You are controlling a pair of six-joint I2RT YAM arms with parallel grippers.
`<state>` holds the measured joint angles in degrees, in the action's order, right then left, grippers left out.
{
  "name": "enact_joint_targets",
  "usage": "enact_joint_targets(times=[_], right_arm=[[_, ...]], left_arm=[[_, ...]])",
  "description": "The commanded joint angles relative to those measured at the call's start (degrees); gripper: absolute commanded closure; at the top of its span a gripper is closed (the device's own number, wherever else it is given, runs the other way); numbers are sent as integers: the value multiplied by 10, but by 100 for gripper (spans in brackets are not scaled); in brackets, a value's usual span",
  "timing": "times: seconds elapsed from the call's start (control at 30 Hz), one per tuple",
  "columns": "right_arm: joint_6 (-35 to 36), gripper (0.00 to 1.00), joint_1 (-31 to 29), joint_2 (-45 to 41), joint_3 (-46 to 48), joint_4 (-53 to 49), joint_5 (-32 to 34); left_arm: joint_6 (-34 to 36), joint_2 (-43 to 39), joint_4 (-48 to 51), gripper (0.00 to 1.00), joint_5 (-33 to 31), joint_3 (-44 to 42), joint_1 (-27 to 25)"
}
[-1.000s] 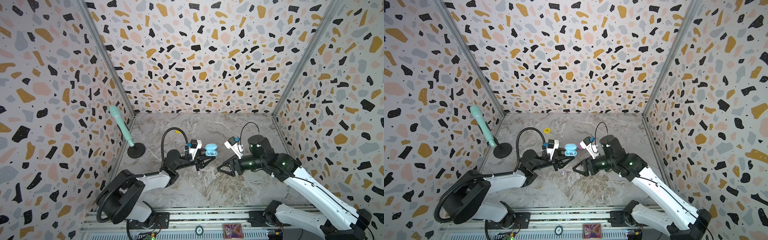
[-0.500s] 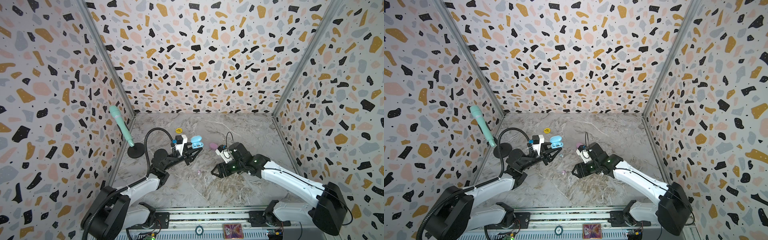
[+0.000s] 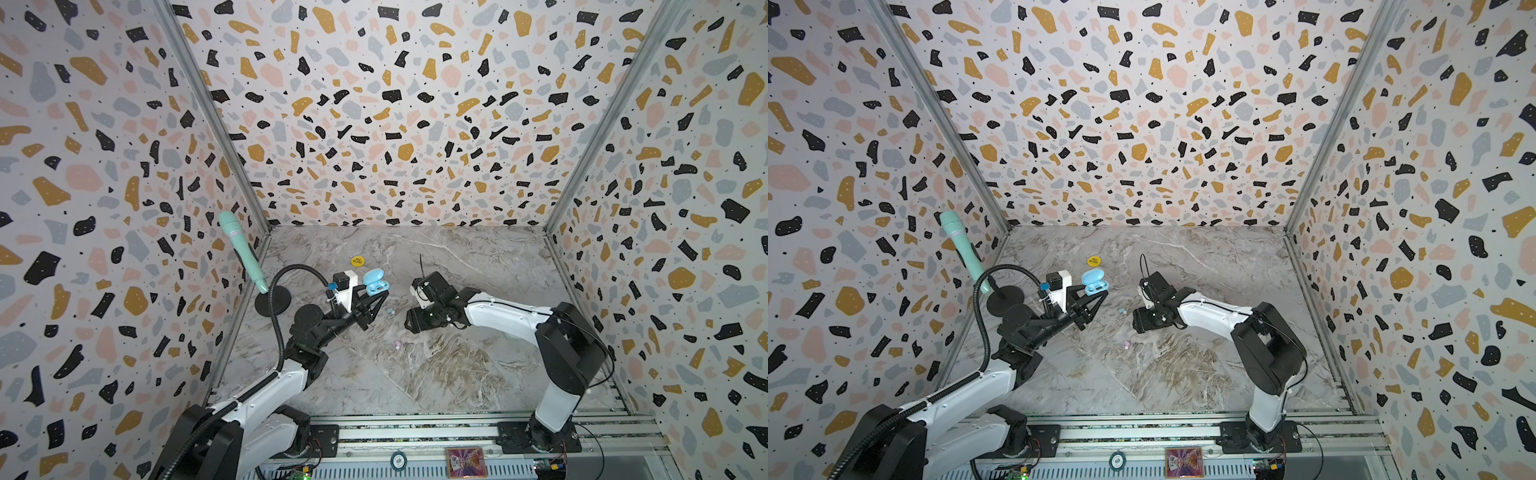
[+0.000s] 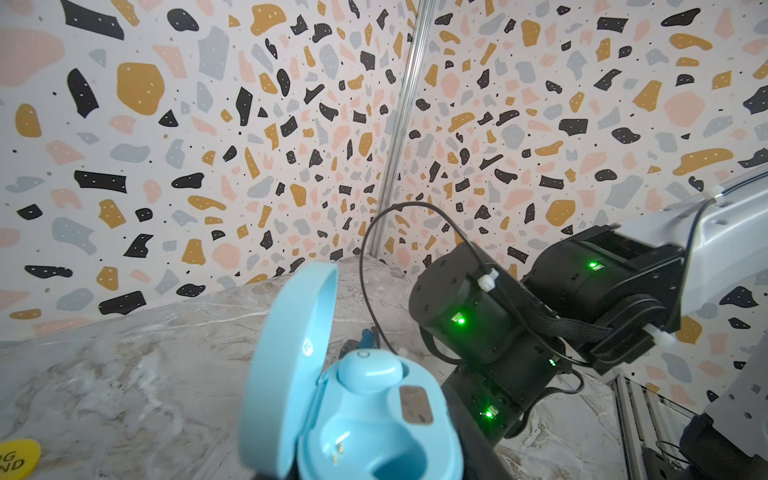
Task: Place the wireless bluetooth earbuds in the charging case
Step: 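Open the right gripper and move it toward the other earbud on the table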
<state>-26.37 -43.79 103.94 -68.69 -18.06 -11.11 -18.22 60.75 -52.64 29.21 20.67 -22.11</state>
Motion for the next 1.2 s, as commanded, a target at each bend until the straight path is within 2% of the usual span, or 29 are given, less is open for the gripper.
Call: enact_joint_targets(times=[0.0,0.4,0.67,0.87,1.17], right_arm=[[6,33,1,35,-67,-8,37],[2,28,-16,205,-284,-107,97],[0,35,-31,259,-350,-150,145],[3,44,-33,255,-334,-174,170],[-8,49,-28,168,-202,-168,198]], left_arm=[[-2,-10,-15,89,-6,-13,5],[-13,-52,-1,89,-10,-35,6],[-10,-69,12,89,-10,-37,7],[-10,-71,16,89,-7,-35,7],[-6,-71,25,89,-6,-33,7]])
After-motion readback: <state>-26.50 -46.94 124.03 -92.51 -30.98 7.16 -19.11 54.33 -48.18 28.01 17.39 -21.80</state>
